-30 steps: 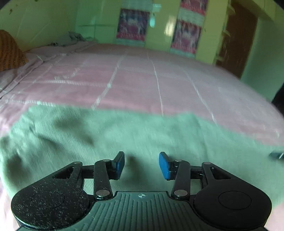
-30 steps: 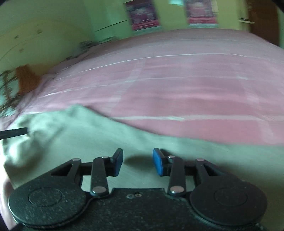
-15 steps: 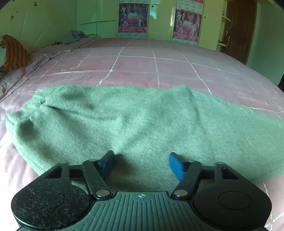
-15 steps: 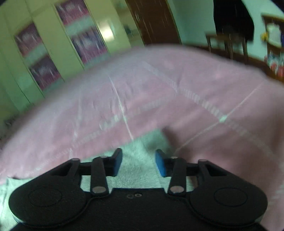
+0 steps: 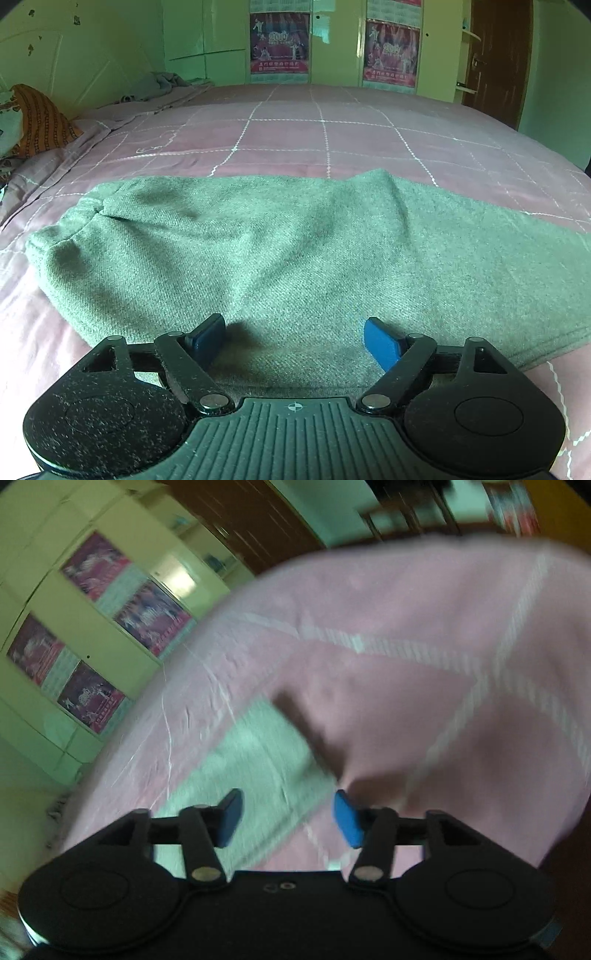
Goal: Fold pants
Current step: 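Grasp the folded sweatpants edge with the right gripper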
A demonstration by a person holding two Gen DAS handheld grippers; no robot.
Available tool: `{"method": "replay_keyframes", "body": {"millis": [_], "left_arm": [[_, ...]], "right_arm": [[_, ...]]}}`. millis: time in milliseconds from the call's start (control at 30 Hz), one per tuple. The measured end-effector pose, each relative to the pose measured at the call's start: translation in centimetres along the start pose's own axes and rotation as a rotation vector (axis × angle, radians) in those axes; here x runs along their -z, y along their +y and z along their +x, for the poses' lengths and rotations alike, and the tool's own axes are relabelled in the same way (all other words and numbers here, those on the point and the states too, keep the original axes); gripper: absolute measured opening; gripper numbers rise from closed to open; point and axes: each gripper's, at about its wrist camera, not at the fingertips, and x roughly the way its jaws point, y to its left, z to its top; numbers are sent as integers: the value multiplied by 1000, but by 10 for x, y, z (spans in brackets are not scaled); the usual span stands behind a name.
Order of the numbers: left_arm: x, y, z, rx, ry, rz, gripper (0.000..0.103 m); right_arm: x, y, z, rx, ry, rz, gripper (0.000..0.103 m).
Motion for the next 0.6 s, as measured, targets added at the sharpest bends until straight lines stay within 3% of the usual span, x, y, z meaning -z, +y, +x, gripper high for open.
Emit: {"method": "replay_keyframes", "body": {"millis": [167,200,267,300,367,433,500,533,600], "left_arm": [[1,-2,4,-6,-4,-4,88],[1,-2,5,-7,-5,-7,88],[1,-3,6,-10,-5,-9,90],[1,-3,7,-10,-4,-8,90],[1,-2,6,-6,0,-5,90],[1,-1,6,0,2,-3,90],[1,0,7,1,-1,-4,90],[1,0,8,1,-3,-4,91],[1,0,8,1,-4,-6,91]], "right_arm": [[-4,-10,24,-65,29,110,59],[-6,-7,31,-58,48,95,49],[-10,5,36,-22,75,18,15],[-11,13,38,-14,84,-29,10],[-12,30,14,-56,4,-107,9],[-12,41,-14,-169,-97,-124,9],[-11,44,-24,-150,-116,-141,9],[-11,38,-14,-84,-76,-140,10],[-6,10,24,64,97,-41,10]]}}
